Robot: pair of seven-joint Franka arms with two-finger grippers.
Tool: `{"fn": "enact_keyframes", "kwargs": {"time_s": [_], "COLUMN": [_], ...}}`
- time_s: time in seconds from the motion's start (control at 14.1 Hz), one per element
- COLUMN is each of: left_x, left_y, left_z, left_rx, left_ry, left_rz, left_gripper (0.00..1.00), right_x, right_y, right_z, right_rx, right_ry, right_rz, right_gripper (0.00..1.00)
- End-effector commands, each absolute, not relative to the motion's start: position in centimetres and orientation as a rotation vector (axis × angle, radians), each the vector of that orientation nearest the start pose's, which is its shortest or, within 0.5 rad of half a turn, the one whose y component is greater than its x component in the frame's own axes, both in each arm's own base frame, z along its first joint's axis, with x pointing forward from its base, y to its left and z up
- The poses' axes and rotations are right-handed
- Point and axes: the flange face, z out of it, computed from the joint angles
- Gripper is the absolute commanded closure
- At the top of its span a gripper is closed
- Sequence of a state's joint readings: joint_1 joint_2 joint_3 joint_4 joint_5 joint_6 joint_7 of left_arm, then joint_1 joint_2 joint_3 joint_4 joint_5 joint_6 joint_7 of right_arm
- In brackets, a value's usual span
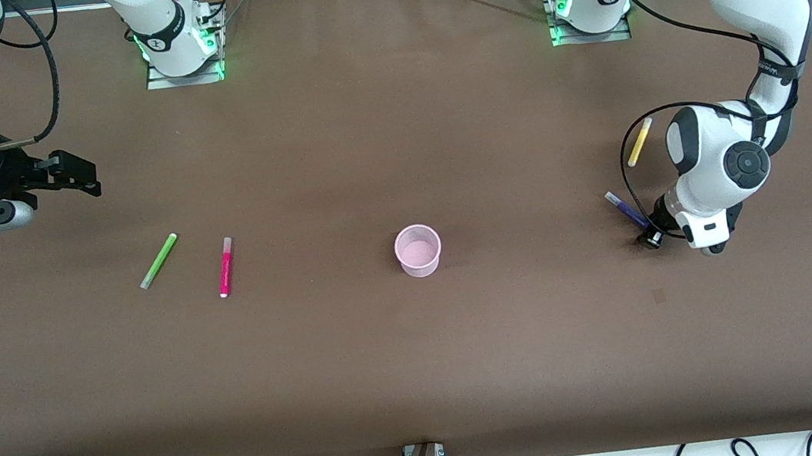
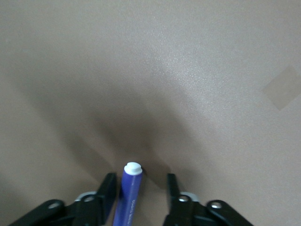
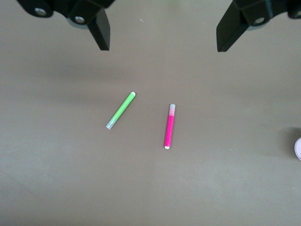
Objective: Organize pens into pink holder with both arms
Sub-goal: 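Close the left gripper around the purple pen, then lift the purple pen with the left gripper while the right gripper reaches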
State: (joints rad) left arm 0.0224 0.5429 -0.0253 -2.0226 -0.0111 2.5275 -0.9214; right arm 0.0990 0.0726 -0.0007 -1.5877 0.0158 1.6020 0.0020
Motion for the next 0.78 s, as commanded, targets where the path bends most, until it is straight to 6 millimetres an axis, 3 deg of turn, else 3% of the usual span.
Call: {"fn": "enact_keyframes", "kwargs": {"time_s": [0.0, 0.14, 0.42, 0.5, 0.71], "left_x": [58.9, 58.9, 59.2, 59.4, 60.3], "left_y": [0.2, 0.2, -0.1, -0.2, -0.7], "left_z": [18.1, 18.1, 18.3, 18.7, 22.7], "left_rx": [-2.818, -2.818, -2.823, -2.83, -2.867], "left_ry": [-1.372, -1.372, -1.359, -1.352, -1.325], "left_rz": [0.045, 0.045, 0.042, 0.033, -0.033], "left_gripper": [0.56, 0.57, 1.0, 1.0, 1.0], "right_x": [57.4, 57.8, 59.6, 60.0, 61.7], "right_y": [6.1, 6.0, 4.6, 4.7, 5.1], "right_z": [58.4, 57.4, 55.2, 54.8, 50.3], "right_rx": [-3.138, -3.137, -3.166, -3.165, -3.163], "right_ry": [-0.144, -0.164, -0.112, -0.129, -0.219], "right_rz": [0.077, 0.104, 0.076, 0.066, 0.159], "right_gripper": [0.0, 0.0, 0.0, 0.0, 0.0]}}
